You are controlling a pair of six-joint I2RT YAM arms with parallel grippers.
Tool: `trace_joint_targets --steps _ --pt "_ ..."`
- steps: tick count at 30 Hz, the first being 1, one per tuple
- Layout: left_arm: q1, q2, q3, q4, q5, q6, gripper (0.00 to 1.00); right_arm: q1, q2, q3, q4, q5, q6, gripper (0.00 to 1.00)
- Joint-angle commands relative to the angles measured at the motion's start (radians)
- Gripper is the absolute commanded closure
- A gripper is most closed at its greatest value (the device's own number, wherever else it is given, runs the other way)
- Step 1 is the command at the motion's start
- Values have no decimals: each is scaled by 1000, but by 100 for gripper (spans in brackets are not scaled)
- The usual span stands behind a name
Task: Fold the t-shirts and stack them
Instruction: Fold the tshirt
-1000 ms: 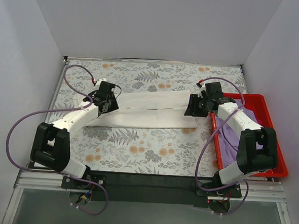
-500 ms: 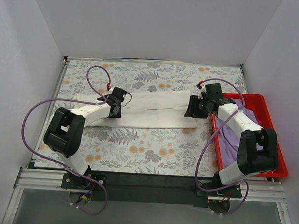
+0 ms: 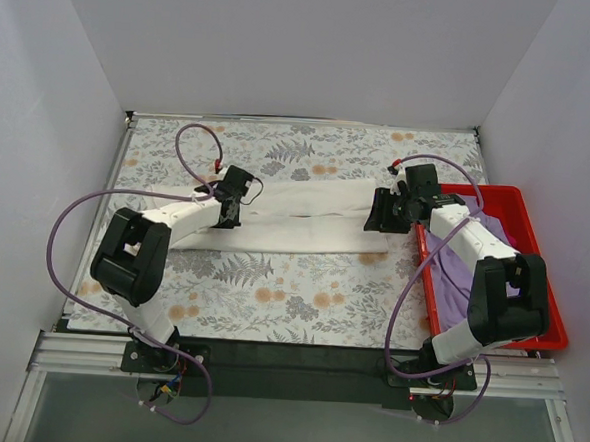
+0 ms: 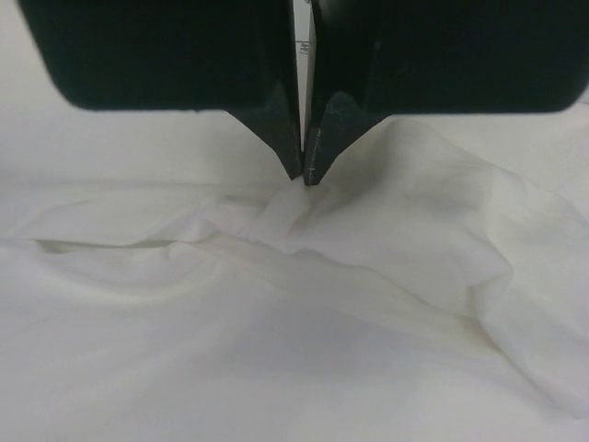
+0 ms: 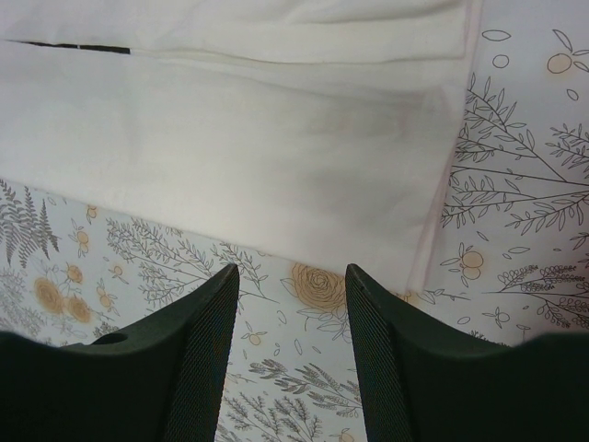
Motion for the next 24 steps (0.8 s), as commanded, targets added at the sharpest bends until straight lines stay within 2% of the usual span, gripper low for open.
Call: trace_joint_targets --steps 1,10,13,16,17,22,24 --pt "-13 8 82 -81 39 -39 97 -1 -22 10 3 -7 -6 51" --pt "-30 92 220 -300 114 -116 99 -1 -22 5 3 -7 -6 52" --pt "-32 112 237 -332 133 -120 95 -1 -22 4 3 -7 -6 52" --pt "-33 122 254 -313 148 -128 82 -1 -24 2 5 -16 -8 51" --pt "-32 117 261 -302 151 -129 74 -1 -24 2 5 -18 -9 52" --pt "-30 54 268 -237 130 -143 59 -1 -27 4 25 -62 -23 52" --pt "-16 -7 245 -182 134 -148 48 2 -32 -2 49 -96 -14 51"
